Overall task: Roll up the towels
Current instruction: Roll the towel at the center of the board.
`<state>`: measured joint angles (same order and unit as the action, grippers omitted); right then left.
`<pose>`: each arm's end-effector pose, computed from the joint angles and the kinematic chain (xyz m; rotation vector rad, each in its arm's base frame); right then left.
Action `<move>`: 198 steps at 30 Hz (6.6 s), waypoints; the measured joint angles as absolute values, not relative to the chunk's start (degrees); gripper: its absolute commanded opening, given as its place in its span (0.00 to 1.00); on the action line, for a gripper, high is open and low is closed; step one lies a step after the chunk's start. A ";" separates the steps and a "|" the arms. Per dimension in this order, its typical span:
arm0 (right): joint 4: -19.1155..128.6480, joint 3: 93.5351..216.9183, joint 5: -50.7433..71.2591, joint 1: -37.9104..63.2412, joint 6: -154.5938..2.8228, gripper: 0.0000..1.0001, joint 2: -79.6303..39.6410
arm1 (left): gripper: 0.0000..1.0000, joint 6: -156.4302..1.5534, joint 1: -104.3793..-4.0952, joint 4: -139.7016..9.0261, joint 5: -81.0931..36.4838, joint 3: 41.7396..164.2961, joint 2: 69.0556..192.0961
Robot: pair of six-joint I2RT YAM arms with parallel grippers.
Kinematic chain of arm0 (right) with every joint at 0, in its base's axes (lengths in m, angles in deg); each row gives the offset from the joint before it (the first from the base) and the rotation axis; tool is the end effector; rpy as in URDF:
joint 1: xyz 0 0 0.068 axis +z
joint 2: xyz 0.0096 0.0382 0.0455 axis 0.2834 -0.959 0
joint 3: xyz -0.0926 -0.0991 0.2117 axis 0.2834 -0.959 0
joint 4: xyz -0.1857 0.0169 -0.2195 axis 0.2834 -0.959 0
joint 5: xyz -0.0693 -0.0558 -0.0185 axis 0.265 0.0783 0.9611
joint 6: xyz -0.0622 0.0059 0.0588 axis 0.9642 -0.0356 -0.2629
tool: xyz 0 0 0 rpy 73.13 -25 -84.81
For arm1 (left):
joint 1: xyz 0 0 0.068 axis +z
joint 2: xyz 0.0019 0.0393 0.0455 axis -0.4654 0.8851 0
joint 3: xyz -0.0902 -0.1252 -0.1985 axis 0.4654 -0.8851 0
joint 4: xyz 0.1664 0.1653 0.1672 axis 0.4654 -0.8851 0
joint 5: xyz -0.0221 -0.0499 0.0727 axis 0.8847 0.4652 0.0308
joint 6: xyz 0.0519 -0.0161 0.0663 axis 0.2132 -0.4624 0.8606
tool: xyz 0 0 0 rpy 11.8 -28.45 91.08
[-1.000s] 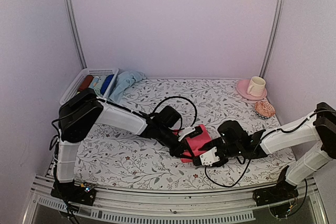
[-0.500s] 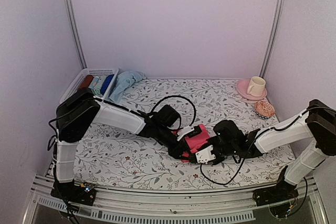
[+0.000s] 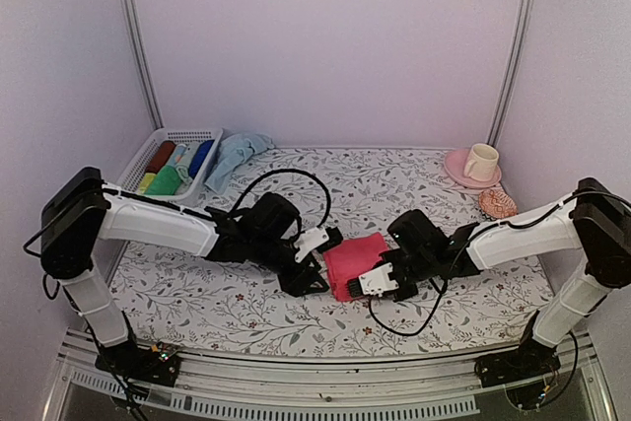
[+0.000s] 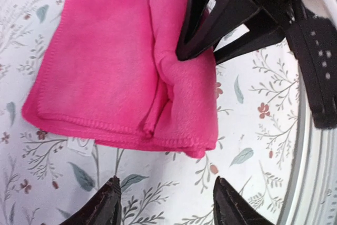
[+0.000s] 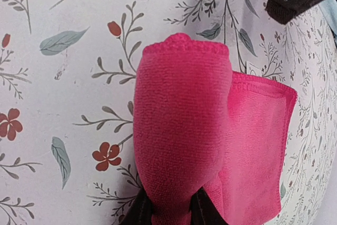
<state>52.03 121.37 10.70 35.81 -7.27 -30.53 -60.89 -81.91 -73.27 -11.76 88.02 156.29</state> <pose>0.1994 0.2734 0.0659 -2.1175 1.3110 0.0873 0.2138 -0.3377 0.0933 1.3818 2.1242 -0.7665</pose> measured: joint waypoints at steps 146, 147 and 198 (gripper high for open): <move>50.11 126.09 7.24 38.30 -6.46 0.20 -33.41 | 0.57 -75.27 -78.65 -51.72 0.24 83.43 165.23; 49.27 126.60 7.05 38.28 -6.53 0.20 -33.61 | 0.58 -74.81 -78.65 -52.63 -1.20 82.73 163.79; -0.62 163.18 -20.69 33.12 -9.11 0.22 -58.31 | 0.18 -44.76 -102.94 -43.37 -43.89 74.42 159.44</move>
